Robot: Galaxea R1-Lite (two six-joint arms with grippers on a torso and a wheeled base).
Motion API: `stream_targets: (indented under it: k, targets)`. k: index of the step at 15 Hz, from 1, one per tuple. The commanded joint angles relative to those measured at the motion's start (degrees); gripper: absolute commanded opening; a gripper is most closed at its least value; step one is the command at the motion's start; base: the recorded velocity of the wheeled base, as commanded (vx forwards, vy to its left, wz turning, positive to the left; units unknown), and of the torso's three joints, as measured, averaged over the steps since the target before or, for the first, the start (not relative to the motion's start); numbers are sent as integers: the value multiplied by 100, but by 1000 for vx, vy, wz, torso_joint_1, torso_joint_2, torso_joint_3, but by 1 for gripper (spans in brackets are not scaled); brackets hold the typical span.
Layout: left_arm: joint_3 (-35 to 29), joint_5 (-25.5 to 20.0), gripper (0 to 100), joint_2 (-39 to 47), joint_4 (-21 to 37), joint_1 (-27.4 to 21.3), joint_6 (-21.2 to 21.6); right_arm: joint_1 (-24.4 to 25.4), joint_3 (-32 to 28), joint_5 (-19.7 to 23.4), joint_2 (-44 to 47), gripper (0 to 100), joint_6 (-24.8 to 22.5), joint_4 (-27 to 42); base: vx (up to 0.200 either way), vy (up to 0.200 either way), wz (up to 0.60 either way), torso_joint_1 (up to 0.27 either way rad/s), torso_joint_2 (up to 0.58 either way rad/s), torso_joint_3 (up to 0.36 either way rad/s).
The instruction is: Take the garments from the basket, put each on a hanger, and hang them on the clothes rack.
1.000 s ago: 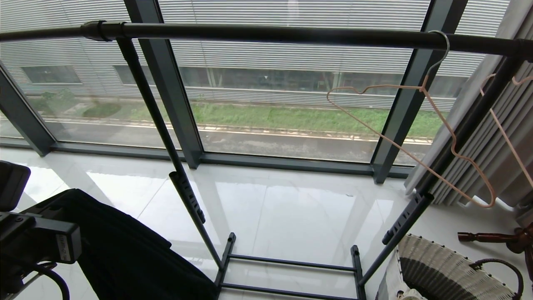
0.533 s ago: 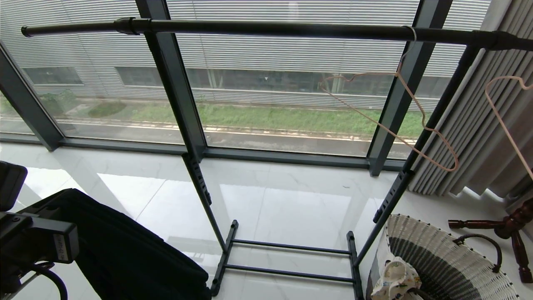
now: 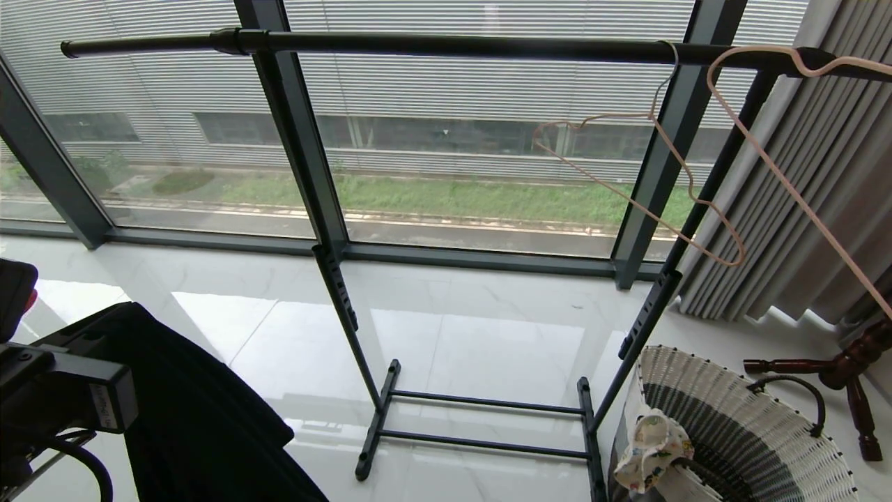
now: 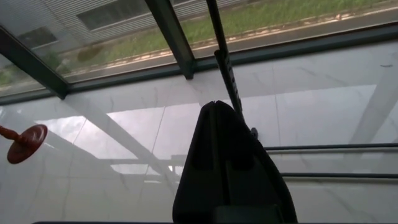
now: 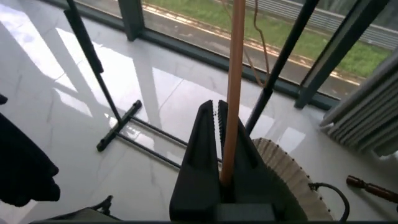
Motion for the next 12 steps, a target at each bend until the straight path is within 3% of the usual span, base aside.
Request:
stream_targets:
  k: [1,4,5,6,9,12]
  targets:
    - [-477,-12,0,259,-3,-221,-43,1029,1,119,-88,0,-313,325,0,0,0,0,0,0]
    - [-1839,23,0,1261,-3,-265,-702,2602,176,119,-53,0,-331,896,0,0,0,0,0,0]
    - [-2059,23,0,1428,-3,-274,-763,2848,247,111,-35,0,-331,905,0,0,0,0,0,0]
    - [-2516,31,0,1824,-3,-397,-860,3455,396,93,35,0,-331,905,0,0,0,0,0,0]
    - [-3096,357,0,2430,-11,-1109,-1080,4184,449,84,369,0,-348,878,0,0,0,0,0,0]
    - [-3368,664,0,2852,-11,-1865,-1247,4422,440,84,817,0,-445,509,0,0,0,0,0,0]
